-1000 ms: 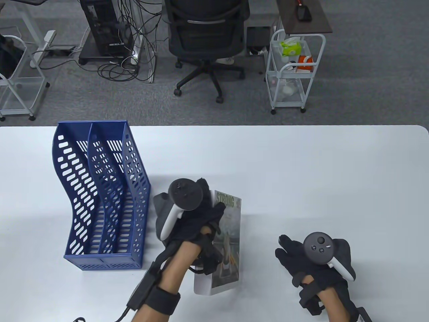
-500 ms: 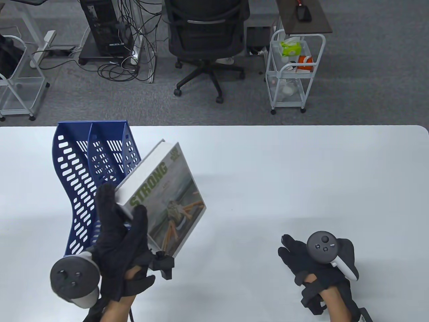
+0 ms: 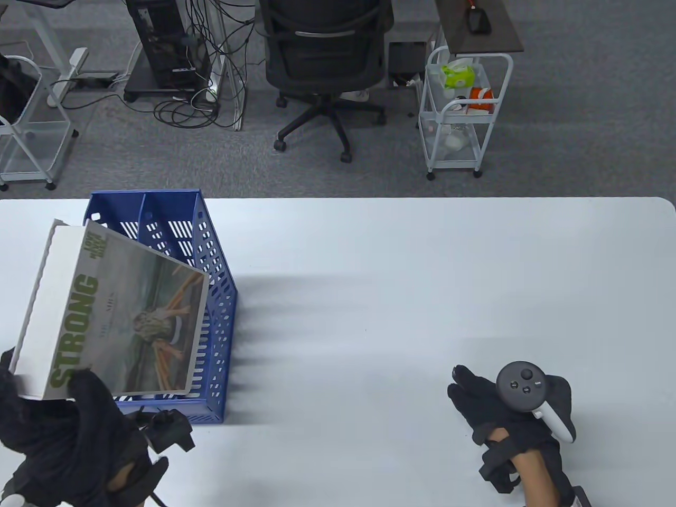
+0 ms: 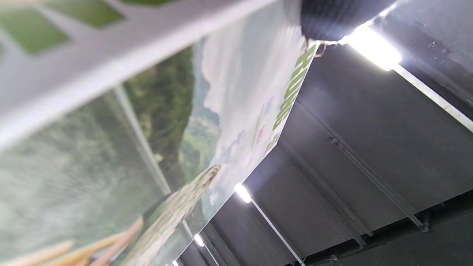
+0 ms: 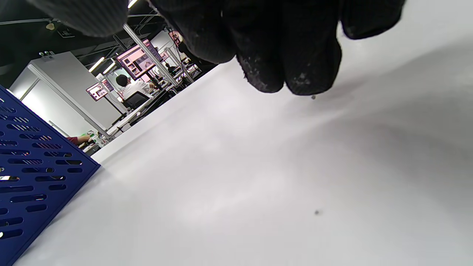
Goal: Insert the book into the document holder
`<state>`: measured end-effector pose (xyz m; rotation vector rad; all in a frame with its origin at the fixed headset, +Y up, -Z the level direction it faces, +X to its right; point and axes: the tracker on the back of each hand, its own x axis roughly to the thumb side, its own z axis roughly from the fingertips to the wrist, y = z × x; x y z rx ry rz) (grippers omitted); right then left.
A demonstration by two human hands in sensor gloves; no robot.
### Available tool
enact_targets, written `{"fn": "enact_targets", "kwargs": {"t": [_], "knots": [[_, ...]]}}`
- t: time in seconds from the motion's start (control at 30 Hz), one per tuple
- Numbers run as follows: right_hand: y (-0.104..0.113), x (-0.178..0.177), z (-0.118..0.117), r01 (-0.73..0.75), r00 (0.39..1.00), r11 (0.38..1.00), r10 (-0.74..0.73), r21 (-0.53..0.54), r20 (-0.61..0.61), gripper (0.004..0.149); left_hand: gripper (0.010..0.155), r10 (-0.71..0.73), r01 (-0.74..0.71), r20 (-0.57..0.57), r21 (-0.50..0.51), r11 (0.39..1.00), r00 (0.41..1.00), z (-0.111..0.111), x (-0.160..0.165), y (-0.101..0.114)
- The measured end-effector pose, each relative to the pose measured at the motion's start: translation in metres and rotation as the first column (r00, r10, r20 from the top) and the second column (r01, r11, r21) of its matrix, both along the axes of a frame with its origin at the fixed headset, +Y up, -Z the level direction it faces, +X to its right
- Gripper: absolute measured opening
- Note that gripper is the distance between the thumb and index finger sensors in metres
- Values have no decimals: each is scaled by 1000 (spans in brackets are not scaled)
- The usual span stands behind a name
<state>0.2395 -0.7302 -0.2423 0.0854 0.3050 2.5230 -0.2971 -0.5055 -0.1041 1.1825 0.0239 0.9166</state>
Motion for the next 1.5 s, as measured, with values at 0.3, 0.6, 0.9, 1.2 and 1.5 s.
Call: {"fn": "enact_targets", "kwargs": {"t": [0.3,0.6,0.9,1.2,1.5], "knots": [[-1,1,0,4,1000,1000,-4,-13,7,71,77,23,-31,-69,-108,994,997,-35,-18,-27],[-1,0,-1,5,1000,1000,-5,-23,-4,71,77,15,-29,-62,-232,972,998,-68,-20,-78],[-2,-2,-1,-3,1000,999,3,-33,-20,71,76,32,-46,-54,-297,954,998,-81,-15,-119],[-2,-3,-1,-2,1000,999,1,-38,-25,71,76,-13,-19,-73,-425,905,997,-84,-9,-147],[-4,-4,-1,-9,1000,999,7,-50,-28,72,74,-112,64,-70,-482,874,991,-78,1,-166]]}}
